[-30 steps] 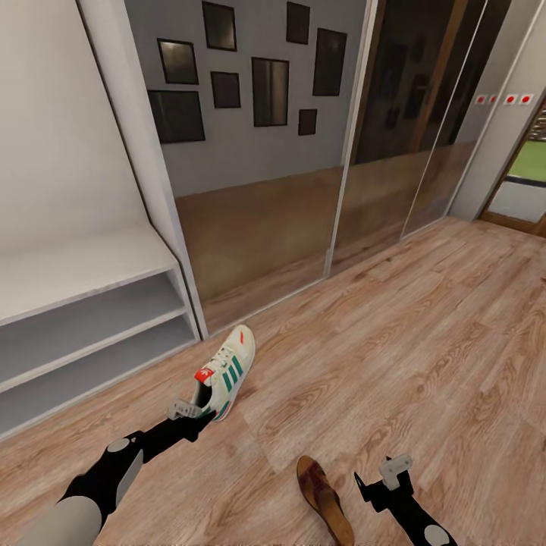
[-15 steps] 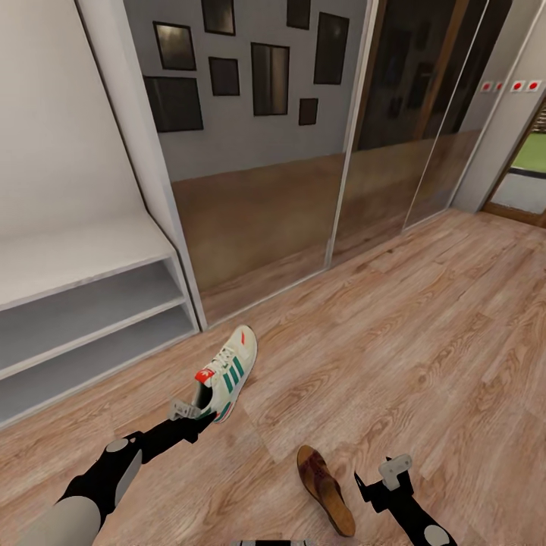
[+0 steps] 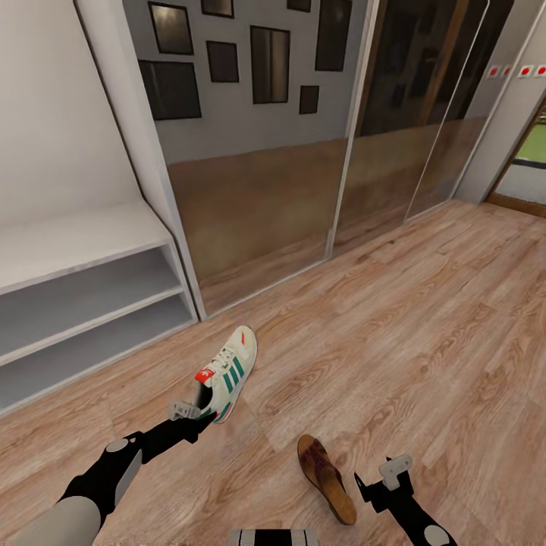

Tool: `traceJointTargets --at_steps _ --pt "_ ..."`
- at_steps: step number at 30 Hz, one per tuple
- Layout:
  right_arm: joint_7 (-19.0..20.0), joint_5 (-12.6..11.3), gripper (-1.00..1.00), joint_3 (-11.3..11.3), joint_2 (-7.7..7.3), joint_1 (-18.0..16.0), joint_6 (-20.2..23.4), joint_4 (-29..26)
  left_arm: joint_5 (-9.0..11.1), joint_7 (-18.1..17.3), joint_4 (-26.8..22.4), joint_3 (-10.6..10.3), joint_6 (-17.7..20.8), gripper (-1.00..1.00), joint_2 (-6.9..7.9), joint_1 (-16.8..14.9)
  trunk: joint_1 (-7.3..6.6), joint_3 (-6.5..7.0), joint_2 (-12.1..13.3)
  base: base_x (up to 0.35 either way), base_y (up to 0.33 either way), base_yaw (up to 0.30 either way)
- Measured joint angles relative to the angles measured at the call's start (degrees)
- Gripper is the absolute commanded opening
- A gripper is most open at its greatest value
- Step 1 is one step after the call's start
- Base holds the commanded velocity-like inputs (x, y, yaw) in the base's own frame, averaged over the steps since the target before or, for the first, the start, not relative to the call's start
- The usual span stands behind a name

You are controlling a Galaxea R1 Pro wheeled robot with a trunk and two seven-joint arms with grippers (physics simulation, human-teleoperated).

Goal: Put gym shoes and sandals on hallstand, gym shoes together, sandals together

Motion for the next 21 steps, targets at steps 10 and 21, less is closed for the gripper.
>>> traceJointTargets --at_steps 10,21 --pt "0.0 0.0 1.0 0.0 0.0 0.0 0.0 0.0 0.0 0.0 0.0 0.0 0.0 -1.0 0.06 0.0 0.46 -3.08 -0.5 0.0 0.0 0.0" --pt "0.1 0.0 1.0 0.0 -0.01 0.0 0.0 0.0 0.0 0.0 0.0 0.0 0.0 -1.0 0.06 0.0 0.74 -6.52 -0.7 0.0 0.0 0.0"
